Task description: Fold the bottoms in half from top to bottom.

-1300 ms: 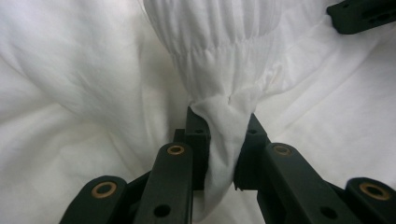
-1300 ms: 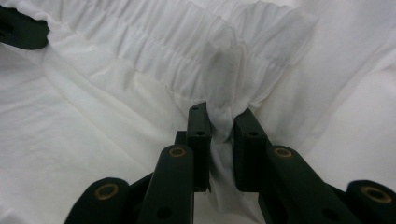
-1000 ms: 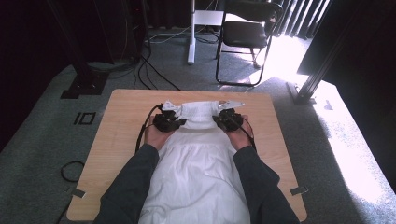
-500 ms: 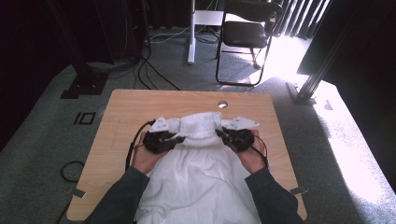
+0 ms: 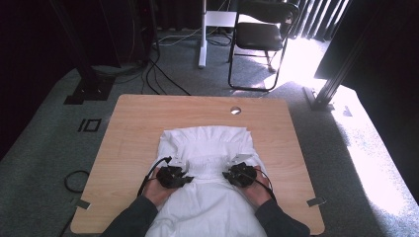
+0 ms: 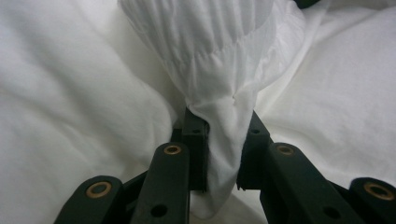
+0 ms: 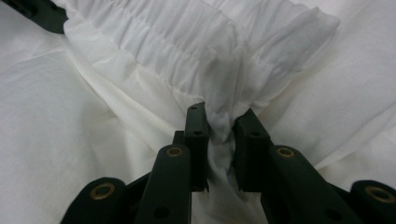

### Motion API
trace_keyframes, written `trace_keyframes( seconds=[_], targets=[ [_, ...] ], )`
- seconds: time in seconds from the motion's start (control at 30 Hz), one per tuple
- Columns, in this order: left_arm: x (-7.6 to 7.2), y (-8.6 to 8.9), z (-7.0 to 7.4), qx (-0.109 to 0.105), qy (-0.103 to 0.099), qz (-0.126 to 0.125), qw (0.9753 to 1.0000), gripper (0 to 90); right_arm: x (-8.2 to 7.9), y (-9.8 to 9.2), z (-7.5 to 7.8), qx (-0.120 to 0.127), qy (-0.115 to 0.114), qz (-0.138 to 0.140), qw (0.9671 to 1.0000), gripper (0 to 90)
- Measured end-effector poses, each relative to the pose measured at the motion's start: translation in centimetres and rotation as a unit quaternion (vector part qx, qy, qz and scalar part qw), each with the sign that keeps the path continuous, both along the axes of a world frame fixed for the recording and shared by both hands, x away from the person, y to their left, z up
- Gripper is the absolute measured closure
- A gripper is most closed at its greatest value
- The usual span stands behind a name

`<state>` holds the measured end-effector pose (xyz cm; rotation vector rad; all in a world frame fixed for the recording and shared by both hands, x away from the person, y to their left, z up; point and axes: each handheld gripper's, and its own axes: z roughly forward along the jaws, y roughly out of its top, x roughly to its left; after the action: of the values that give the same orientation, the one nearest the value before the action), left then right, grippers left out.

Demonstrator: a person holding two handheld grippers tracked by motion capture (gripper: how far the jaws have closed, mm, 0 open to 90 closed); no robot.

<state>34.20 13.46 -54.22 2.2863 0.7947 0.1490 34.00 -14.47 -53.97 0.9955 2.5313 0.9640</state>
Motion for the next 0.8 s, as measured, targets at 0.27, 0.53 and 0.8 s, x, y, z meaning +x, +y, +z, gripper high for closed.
trace_keyframes(
  seconds=[0.27, 0.53, 0.8],
  targets=[
    [3.6, 0.2, 0.5, 0.035, -0.014, 0.009, 0.9992, 78.6, 2.3, 1.1, -0.2, 0.009, 0.004, -0.023, 0.9997, 76.9],
    [7.8, 0.0, 0.5, 0.039, -0.030, 0.026, 0.9984, 78.4, 6.7, 1.5, -0.3, 0.008, -0.010, -0.036, 0.9993, 76.6],
    [11.0, -0.7, 0.4, 0.040, -0.043, 0.062, 0.9964, 78.2, 11.1, 1.6, -0.2, 0.004, -0.014, -0.062, 0.9980, 75.9]
  ],
)
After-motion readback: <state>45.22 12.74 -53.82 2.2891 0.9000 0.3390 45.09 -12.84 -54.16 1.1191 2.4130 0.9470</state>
